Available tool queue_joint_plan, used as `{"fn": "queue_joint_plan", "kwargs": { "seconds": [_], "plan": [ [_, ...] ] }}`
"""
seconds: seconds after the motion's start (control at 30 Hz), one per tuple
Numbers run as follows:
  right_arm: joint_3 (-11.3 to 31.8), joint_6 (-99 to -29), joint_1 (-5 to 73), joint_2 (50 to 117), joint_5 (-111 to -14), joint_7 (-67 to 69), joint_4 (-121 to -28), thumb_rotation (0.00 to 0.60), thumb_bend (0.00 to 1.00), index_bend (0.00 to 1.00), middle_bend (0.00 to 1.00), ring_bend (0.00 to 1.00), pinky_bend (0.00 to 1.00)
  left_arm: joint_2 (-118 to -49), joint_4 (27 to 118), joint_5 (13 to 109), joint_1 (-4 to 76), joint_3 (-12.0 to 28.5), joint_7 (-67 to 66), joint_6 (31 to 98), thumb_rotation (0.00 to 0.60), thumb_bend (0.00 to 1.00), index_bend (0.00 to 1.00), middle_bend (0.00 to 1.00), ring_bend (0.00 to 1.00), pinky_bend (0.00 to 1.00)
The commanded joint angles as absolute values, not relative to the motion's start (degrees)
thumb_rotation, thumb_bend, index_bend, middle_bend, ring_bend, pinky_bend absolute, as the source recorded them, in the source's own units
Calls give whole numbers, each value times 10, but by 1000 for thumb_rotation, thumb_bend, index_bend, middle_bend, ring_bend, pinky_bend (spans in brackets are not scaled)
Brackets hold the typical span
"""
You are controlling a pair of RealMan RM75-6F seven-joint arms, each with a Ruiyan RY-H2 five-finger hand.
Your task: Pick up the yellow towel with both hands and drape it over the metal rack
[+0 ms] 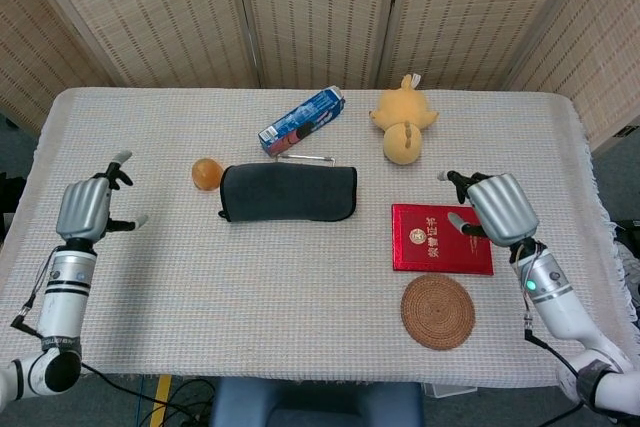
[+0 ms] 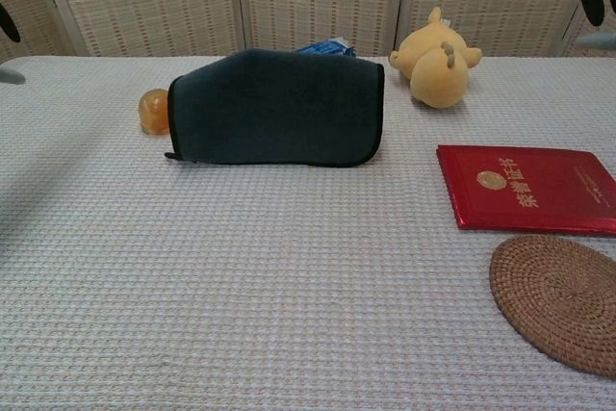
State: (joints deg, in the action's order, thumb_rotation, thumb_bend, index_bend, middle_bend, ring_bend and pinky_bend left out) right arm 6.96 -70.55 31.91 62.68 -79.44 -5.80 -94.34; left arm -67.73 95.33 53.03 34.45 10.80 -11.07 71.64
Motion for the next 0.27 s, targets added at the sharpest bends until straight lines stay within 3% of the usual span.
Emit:
{"fn": "queue_joint_plan", "kwargs": {
  "seconds": [0.03, 0.27],
  "plan": [
    [39, -755, 268, 615, -822, -33, -945, 600, 275, 297, 573, 579, 712, -645, 992, 569, 287, 70, -88, 766, 600, 34, 154, 421, 412, 561],
    [11, -828, 193, 632, -843, 2, -918, 600, 274, 298, 573, 578, 706, -652, 1003, 664, 188, 12, -80, 876, 600, 34, 189, 421, 412, 539]
  ]
}}
